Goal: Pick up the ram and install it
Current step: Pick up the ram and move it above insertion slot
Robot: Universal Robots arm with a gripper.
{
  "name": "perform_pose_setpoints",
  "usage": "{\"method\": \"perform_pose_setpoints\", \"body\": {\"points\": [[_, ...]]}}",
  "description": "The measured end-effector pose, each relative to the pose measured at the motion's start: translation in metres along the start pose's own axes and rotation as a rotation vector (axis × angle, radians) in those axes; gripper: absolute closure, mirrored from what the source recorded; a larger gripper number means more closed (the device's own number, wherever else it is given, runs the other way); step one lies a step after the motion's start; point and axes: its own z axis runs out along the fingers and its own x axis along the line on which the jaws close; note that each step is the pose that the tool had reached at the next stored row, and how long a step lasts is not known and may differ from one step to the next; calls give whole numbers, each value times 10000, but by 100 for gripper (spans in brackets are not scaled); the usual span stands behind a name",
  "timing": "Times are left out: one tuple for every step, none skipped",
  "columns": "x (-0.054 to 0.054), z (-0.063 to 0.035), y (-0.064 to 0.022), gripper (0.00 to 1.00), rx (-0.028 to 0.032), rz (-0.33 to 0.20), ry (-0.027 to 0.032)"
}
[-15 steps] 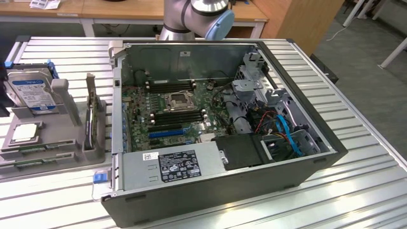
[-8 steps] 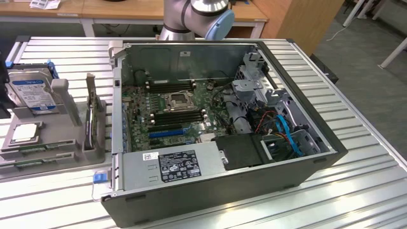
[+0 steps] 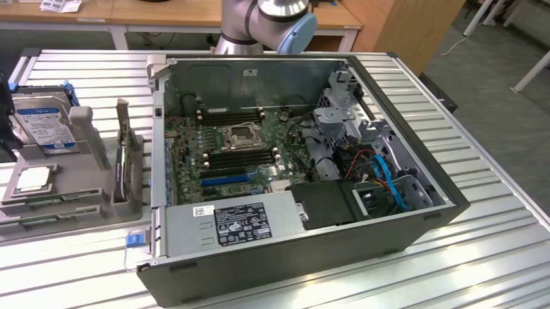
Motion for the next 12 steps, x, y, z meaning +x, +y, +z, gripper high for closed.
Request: {"method": "perform_pose_setpoints", "body": {"points": [[0, 7, 0, 71, 1, 0, -1], [0, 13, -1, 71, 0, 0, 0], [0, 19, -1, 71, 1, 0, -1], [1, 25, -1, 71, 1, 0, -1], [1, 31, -1, 71, 0, 0, 0], [1, 37, -2, 71, 1, 0, 0], [1, 43, -2, 71, 0, 0, 0], [1, 49, -2, 71, 1, 0, -1], [1, 55, -3, 71, 1, 0, -1], [2, 61, -3, 71, 1, 0, 0], [2, 67, -3, 71, 1, 0, -1], [2, 72, -3, 71, 1, 0, -1]]}}
